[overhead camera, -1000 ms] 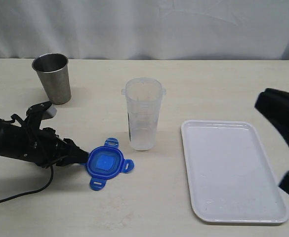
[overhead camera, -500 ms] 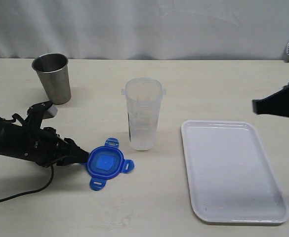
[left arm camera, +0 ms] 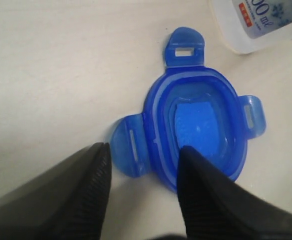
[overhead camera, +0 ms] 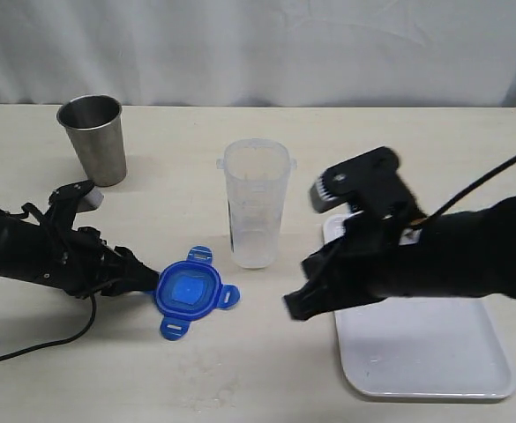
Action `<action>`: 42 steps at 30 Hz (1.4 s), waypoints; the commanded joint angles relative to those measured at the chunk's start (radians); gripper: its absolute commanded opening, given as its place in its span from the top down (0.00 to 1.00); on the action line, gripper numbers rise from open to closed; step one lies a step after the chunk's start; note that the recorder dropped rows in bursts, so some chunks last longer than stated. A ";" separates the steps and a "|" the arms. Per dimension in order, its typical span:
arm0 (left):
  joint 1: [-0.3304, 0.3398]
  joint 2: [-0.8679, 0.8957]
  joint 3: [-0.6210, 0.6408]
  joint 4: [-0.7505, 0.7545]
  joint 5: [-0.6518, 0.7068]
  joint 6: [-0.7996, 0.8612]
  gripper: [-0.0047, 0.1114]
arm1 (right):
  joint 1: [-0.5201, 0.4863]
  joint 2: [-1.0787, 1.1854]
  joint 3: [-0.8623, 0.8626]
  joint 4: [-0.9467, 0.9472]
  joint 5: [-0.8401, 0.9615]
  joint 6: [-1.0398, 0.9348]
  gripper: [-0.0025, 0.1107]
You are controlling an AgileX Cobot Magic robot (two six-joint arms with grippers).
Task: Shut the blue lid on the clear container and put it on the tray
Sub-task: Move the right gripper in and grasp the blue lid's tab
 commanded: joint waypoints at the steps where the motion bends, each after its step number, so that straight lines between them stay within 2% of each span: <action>1: -0.001 0.016 0.004 0.024 -0.063 0.003 0.53 | 0.138 0.159 -0.105 0.130 -0.039 -0.124 0.94; 7: -0.001 0.016 0.004 0.024 -0.063 0.003 0.53 | 0.152 0.411 -0.374 0.130 0.098 -0.078 0.94; 15: -0.001 0.016 0.004 0.041 -0.058 0.003 0.53 | 0.231 0.569 -0.480 0.054 0.080 -0.079 0.94; 18: -0.001 0.016 0.004 0.043 -0.058 0.003 0.53 | 0.231 0.592 -0.525 -0.029 0.170 -0.216 0.93; 19: -0.001 0.016 0.004 0.045 -0.058 0.003 0.53 | 0.231 0.592 -0.533 -0.040 0.201 -0.250 0.91; 20: -0.001 0.016 0.004 0.047 -0.060 0.003 0.53 | 0.229 0.594 -0.547 -0.046 0.228 -0.263 0.83; 22: 0.004 0.016 0.004 0.052 -0.067 0.023 0.53 | 0.229 0.594 -0.564 -0.174 0.295 -0.252 0.63; 24: 0.012 0.016 0.004 0.055 -0.062 0.023 0.53 | 0.229 0.588 -0.564 -0.312 0.321 -0.252 0.59; 26: 0.016 0.016 0.004 0.055 -0.059 0.023 0.53 | 0.238 0.570 -0.564 -0.492 0.341 -0.279 0.59; 28: 0.016 0.016 0.004 0.055 -0.053 0.023 0.53 | 0.240 0.568 -0.564 -0.559 0.330 -0.320 0.59; 33: 0.016 0.016 0.004 0.052 -0.036 0.023 0.53 | 0.263 0.637 -0.564 -0.543 0.252 -0.460 0.59; 36: 0.016 0.016 0.004 0.054 -0.036 0.023 0.53 | 0.263 0.650 -0.564 -0.543 0.188 -0.468 0.59; 42: 0.016 0.016 0.004 0.054 -0.036 0.023 0.53 | 0.263 0.695 -0.564 -0.535 0.236 -0.468 0.59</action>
